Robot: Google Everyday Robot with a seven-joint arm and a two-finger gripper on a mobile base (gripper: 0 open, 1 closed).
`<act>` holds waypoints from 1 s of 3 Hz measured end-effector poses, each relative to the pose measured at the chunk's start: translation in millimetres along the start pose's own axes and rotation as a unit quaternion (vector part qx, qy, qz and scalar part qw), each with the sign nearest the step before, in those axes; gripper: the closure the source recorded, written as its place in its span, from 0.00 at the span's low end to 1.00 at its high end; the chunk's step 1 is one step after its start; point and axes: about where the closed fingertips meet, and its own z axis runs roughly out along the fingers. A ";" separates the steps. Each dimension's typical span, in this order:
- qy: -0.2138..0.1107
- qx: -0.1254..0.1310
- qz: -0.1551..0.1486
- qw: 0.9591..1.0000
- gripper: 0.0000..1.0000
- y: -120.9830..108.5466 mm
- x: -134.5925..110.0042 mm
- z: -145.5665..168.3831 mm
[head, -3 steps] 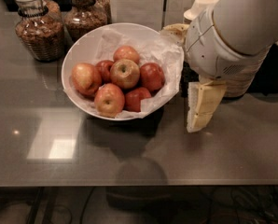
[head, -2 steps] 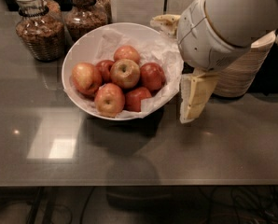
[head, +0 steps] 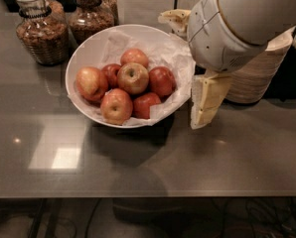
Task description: Pick apple from white bowl
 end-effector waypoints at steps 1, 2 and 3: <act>-0.014 0.009 -0.004 1.000 0.00 -28.3 3.1 21.2; -0.034 0.003 -0.002 0.999 0.00 -54.8 7.8 53.3; -0.064 -0.005 0.022 0.998 0.00 -68.0 11.4 79.8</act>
Offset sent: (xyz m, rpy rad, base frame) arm 0.1223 0.0433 -0.0373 0.0953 0.0519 0.0609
